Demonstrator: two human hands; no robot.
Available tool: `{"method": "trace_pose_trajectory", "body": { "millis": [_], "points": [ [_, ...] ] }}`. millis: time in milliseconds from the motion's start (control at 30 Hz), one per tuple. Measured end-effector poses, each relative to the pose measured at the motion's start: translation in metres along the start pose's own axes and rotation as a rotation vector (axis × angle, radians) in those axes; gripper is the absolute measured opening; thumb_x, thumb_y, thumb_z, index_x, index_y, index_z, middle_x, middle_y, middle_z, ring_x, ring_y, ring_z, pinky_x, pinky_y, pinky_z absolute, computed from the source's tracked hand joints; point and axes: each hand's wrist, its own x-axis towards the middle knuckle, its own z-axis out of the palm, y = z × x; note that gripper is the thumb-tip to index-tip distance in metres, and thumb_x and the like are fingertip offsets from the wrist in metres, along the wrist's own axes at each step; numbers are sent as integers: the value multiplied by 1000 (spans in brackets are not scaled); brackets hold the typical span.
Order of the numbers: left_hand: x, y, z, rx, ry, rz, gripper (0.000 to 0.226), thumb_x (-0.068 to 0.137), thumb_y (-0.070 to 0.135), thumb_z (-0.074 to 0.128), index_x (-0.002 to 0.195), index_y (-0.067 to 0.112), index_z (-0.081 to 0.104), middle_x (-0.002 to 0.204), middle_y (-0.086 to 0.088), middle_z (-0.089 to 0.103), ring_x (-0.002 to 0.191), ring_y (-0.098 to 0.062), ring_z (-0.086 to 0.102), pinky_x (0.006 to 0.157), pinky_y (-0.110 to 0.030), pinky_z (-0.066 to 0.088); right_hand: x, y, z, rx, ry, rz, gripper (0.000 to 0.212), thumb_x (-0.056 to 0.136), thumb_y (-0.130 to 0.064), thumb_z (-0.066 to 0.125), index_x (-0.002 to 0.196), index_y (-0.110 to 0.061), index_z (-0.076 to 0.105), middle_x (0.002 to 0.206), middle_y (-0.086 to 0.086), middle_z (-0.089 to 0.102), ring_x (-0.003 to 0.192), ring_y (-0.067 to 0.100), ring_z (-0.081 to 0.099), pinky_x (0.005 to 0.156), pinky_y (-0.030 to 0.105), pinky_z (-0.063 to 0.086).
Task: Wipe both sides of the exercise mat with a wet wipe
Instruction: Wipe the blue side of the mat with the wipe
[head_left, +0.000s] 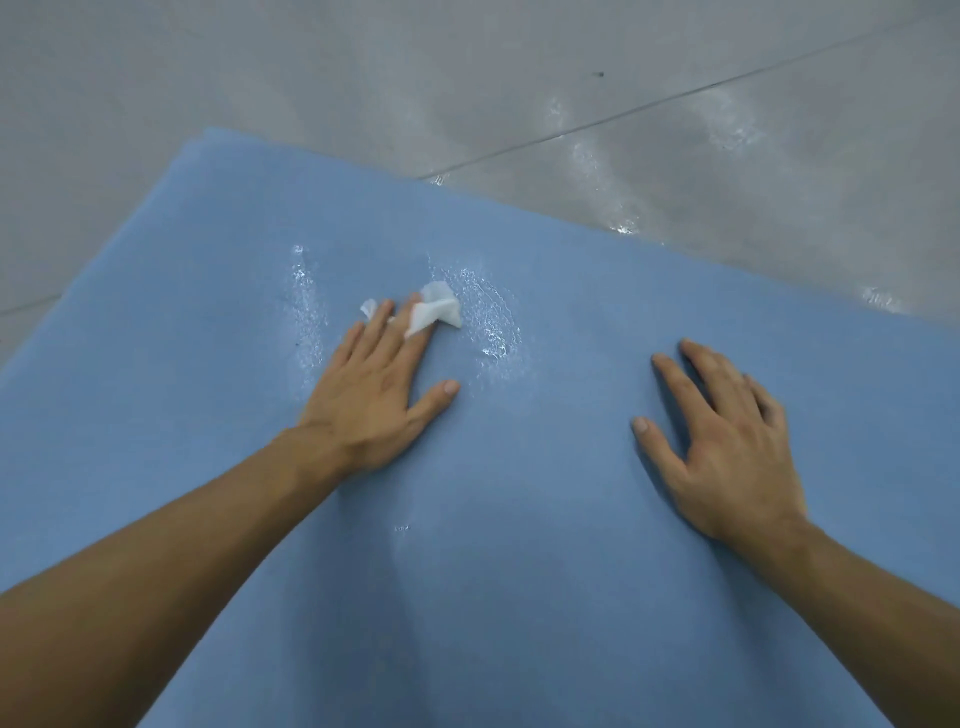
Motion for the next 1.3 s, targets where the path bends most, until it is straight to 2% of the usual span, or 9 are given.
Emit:
{"method": "trace_pose_trajectory", "body": {
  "millis": [167, 300, 467, 600, 733, 933, 1067, 1167, 1300],
  "points": [
    [-28, 49, 17, 151, -113, 441, 82, 101, 73, 17, 166, 28, -4, 172, 8, -13, 158, -17, -16, 129, -41, -1, -2, -1, -1, 3, -5, 1, 69, 97, -59, 40, 156, -24, 45, 166, 3, 36, 153, 22, 31, 125, 49, 22],
    [-22, 41, 15, 125, -77, 511, 75, 106, 65, 17, 166, 24, 0, 173, 10, -10, 159, -13, -11, 128, -37, 5, 0, -2, -1, -1, 7, -2, 69, 97, -59, 41, 156, -23, 46, 165, 3, 37, 153, 23, 33, 125, 49, 23],
    [25, 16, 6, 54, -38, 336, 70, 104, 64, 12, 165, 33, -4, 171, 17, -10, 158, -8, -11, 128, -33, 1, 0, 0, 0, -7, 6, -5, 69, 97, -58, 43, 155, -22, 47, 165, 3, 37, 153, 22, 32, 125, 49, 24],
    [86, -19, -9, -32, 38, 86, 78, 97, 67, 8, 165, 29, 5, 173, 7, 6, 160, -18, 1, 129, -43, 10, 0, 0, 0, -14, -7, -9, 69, 97, -58, 42, 157, -23, 45, 166, 2, 35, 155, 20, 29, 126, 48, 22],
    [128, -35, -21, -74, 27, -66, 84, 93, 69, 8, 166, 26, 4, 174, 4, 4, 160, -21, 1, 129, -41, 5, 0, 0, -1, -41, -44, -1, 70, 98, -59, 41, 159, -24, 40, 168, 1, 30, 157, 19, 26, 126, 48, 21],
    [82, 26, -8, -46, -66, 374, 68, 103, 60, 24, 164, 39, 3, 173, 8, 5, 160, -14, -4, 130, -39, 6, 1, -1, -2, -74, -87, 2, 73, 99, -60, 36, 163, -25, 33, 172, -1, 22, 159, 17, 19, 127, 46, 17],
    [19, 55, 11, 104, -128, 645, 70, 108, 60, 21, 166, 21, 12, 174, 6, -3, 159, -14, -8, 128, -38, 4, 1, -2, -2, -66, -87, 8, 73, 99, -60, 35, 163, -26, 32, 173, -2, 20, 159, 17, 18, 127, 46, 18],
    [20, 49, 9, 159, -135, 703, 68, 110, 57, 19, 166, 20, 10, 174, 8, -5, 159, -14, -8, 127, -37, 1, 2, -1, -2, -60, -82, 7, 73, 98, -60, 37, 163, -25, 33, 172, -2, 21, 159, 17, 19, 127, 47, 18],
    [72, 40, -2, 155, -128, 592, 66, 108, 56, 11, 166, 28, -3, 173, 12, -7, 158, -9, -13, 128, -33, -4, 3, -1, -2, -61, -84, 1, 73, 98, -59, 38, 162, -25, 34, 172, -1, 22, 159, 18, 19, 127, 46, 18]
  ]
}}
